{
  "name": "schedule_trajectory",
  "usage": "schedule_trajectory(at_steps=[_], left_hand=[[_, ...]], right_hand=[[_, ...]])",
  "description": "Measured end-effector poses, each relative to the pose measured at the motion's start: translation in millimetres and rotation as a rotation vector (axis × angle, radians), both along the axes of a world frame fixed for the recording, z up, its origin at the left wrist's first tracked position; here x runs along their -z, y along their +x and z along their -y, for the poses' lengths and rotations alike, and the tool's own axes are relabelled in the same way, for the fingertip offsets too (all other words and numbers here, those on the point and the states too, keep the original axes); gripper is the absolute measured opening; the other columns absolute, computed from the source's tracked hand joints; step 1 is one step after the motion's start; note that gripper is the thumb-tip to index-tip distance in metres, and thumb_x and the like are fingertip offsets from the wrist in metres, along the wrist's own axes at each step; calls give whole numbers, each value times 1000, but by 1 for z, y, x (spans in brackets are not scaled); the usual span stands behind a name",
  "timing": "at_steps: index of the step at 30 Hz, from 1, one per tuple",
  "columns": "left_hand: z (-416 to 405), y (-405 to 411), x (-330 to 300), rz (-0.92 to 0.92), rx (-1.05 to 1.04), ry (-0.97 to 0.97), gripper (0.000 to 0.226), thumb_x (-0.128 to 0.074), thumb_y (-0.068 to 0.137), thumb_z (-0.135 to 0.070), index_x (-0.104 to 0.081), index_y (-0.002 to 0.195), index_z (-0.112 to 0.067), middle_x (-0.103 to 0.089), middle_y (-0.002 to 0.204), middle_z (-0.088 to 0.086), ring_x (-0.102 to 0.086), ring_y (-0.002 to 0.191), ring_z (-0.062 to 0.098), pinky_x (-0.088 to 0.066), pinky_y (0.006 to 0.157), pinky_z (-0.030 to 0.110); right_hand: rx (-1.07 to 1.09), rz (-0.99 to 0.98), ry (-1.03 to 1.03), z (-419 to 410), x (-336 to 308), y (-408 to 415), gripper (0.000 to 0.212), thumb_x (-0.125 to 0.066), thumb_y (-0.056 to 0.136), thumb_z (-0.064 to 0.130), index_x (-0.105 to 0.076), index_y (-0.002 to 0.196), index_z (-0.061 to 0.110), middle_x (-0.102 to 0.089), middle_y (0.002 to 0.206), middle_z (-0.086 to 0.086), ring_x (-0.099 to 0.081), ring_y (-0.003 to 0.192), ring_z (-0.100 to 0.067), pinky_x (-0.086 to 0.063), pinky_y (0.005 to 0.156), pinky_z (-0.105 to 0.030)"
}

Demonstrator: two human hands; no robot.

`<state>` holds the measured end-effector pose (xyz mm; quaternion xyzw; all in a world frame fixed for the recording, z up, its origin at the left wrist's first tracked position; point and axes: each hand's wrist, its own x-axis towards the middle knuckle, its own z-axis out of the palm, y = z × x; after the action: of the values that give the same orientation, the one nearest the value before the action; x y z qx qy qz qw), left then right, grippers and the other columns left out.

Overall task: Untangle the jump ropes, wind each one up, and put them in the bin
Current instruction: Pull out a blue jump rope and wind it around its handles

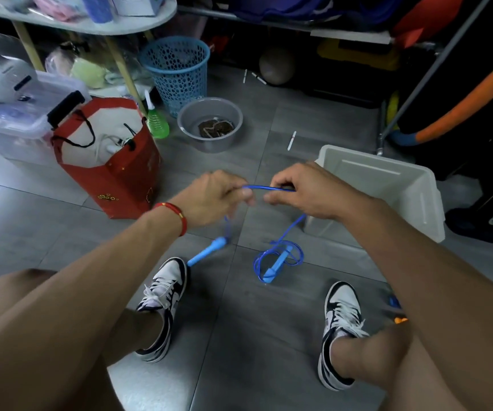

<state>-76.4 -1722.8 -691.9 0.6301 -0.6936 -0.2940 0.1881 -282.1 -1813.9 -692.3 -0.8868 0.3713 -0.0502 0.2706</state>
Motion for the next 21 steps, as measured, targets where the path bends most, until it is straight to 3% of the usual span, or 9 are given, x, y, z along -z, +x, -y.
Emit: schedule_trajectory(at_steps=[3, 5, 7, 10, 12, 14, 16, 18, 21], left_hand=[[10, 41, -3, 194, -291, -153, 24, -52, 100, -31, -68, 88, -20, -66, 77, 9, -66, 80, 32, -52, 74, 37], [14, 66, -2, 325, -462, -73, 39, -42, 86, -53, -66, 91, -23, -67, 90, 16, -65, 88, 41, -54, 82, 47], [15, 75, 5, 446, -545, 90, 52, -37, 78, -56, -66, 103, -21, -65, 105, 20, -62, 98, 45, -52, 91, 53], [8, 66, 14, 555, -516, 206, 48, -48, 85, -45, -58, 124, -20, -59, 125, 19, -57, 115, 43, -47, 98, 55], [5, 46, 11, 412, -330, 148, 72, -49, 74, -55, -49, 137, -21, -56, 136, 13, -53, 126, 35, -46, 104, 51], [-1, 11, 3, 69, -164, 158, 73, -68, 85, -46, -41, 148, -21, -54, 142, 0, -49, 133, 17, -39, 113, 34], [-4, -19, 0, -149, 25, 191, 45, -66, 96, -29, -54, 138, -17, -68, 125, -3, -61, 115, 7, -44, 104, 23], [0, -20, -2, -119, 118, 189, 19, -56, 102, -23, -69, 112, -13, -75, 88, 0, -63, 79, 8, -49, 81, 23], [7, 1, -12, -54, 24, 111, 23, -53, 103, -20, -69, 87, -17, -68, 72, 4, -56, 63, 9, -46, 69, 24]], right_hand=[[103, -413, 47, 20, 23, -25, 32, -61, 93, 42, -61, 70, 21, -60, 70, 0, -58, 73, -22, -44, 66, -33], [166, -604, 91, 27, 32, -42, 26, -57, 94, 39, -64, 78, 20, -65, 87, -6, -60, 84, -27, -49, 75, -35], [198, -520, 105, 31, 27, -48, 24, -55, 96, 36, -67, 81, 21, -68, 87, -3, -63, 85, -25, -50, 76, -34], [192, -126, 159, 22, 4, -40, 28, -50, 100, 36, -69, 85, 22, -65, 65, 9, -63, 66, -13, -44, 63, -28], [130, -4, 167, 9, -10, -25, 28, -51, 100, 38, -70, 83, 27, -52, 58, 6, -54, 57, -12, -46, 62, -31], [46, 6, 87, -5, -14, -10, 25, -54, 98, 39, -70, 82, 29, -47, 59, 5, -47, 58, -12, -48, 64, -34], [-8, -3, 9, -10, -10, 0, 24, -57, 96, 41, -70, 81, 28, -52, 60, 3, -48, 61, -14, -47, 65, -37], [-23, -40, 11, -8, -5, -1, 29, -62, 93, 48, -70, 77, 25, -56, 60, 1, -51, 61, -16, -45, 61, -35], [28, -239, 93, 7, 9, -19, 37, -63, 92, 51, -68, 72, 21, -56, 60, 0, -50, 61, -18, -43, 60, -32]])
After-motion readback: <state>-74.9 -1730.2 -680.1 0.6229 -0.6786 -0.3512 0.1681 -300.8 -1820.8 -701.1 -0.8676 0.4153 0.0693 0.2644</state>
